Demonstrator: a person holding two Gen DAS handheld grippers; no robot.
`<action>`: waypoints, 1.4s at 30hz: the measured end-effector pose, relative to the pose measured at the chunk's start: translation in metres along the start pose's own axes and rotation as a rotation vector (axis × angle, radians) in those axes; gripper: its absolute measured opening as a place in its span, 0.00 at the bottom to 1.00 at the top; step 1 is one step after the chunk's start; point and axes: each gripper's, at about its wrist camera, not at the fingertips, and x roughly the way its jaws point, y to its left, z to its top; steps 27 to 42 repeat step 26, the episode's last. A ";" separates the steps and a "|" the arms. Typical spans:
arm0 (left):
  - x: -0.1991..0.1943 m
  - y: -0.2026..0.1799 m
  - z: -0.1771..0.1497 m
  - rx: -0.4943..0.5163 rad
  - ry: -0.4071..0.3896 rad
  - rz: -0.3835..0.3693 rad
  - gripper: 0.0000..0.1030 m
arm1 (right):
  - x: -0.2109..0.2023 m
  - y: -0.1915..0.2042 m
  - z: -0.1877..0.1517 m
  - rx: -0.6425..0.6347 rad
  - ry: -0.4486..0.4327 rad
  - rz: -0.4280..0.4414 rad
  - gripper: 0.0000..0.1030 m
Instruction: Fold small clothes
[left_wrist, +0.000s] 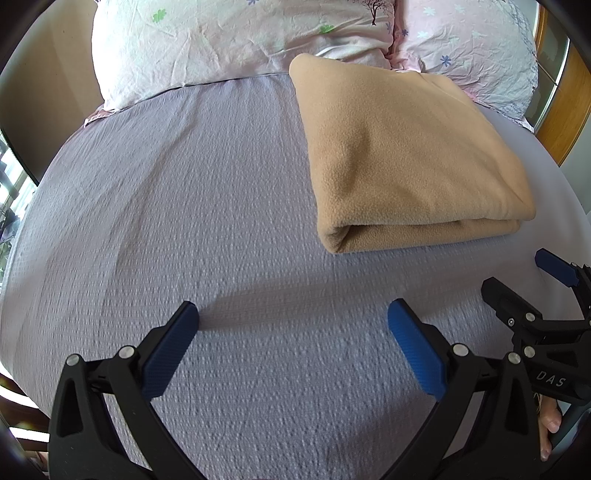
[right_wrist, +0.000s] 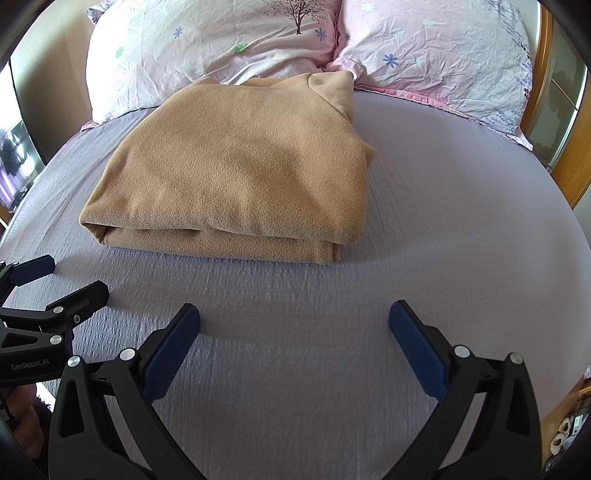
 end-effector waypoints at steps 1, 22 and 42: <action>0.000 0.000 0.000 0.000 0.000 0.000 0.98 | 0.000 0.000 0.000 0.000 0.000 0.000 0.99; 0.001 0.002 0.000 0.004 0.011 -0.002 0.98 | 0.001 0.000 0.001 0.008 0.004 -0.005 0.99; 0.001 0.003 -0.001 0.004 0.011 -0.002 0.98 | 0.001 0.000 0.001 0.008 0.004 -0.005 0.99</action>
